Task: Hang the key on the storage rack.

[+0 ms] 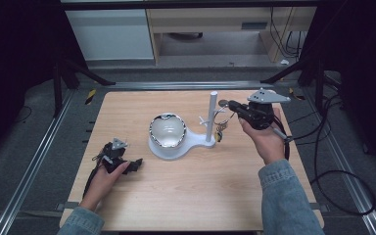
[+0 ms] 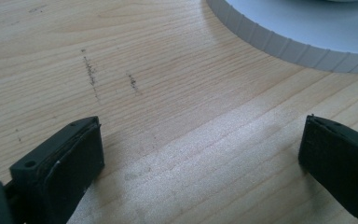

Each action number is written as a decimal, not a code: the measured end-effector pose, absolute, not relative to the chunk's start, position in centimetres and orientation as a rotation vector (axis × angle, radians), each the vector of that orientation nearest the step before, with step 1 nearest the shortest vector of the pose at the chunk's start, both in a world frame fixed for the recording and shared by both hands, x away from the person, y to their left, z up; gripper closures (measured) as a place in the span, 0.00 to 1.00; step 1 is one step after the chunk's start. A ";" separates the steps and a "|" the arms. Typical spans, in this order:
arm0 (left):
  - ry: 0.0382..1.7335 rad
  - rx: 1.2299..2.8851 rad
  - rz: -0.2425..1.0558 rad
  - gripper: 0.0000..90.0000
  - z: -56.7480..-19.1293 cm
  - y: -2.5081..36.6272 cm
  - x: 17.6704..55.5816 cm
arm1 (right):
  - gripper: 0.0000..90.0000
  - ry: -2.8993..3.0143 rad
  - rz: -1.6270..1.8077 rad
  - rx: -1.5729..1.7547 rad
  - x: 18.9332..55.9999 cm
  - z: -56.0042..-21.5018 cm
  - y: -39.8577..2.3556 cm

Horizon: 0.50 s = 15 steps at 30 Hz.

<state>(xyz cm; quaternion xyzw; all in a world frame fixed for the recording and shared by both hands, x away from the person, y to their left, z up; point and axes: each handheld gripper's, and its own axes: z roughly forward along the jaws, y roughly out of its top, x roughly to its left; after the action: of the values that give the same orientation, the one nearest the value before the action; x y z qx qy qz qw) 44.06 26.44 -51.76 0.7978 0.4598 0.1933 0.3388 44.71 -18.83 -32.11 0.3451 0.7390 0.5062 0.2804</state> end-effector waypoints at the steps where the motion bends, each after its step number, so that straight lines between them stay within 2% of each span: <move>1: 1.198 2.078 0.503 0.00 -51.8 26.4 44.1 | 0.99 1.983 1.357 0.924 44.7 -32.1 -18.8; 15: 1.197 2.078 0.503 0.00 -51.8 26.4 44.1 | 0.99 1.998 1.366 0.939 45.3 -32.6 -18.7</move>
<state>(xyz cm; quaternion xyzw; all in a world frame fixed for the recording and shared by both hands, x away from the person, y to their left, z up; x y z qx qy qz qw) 44.07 26.44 -51.76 0.7978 0.4597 0.1932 0.3388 45.29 -18.74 -32.57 0.3481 0.7413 0.5066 0.2694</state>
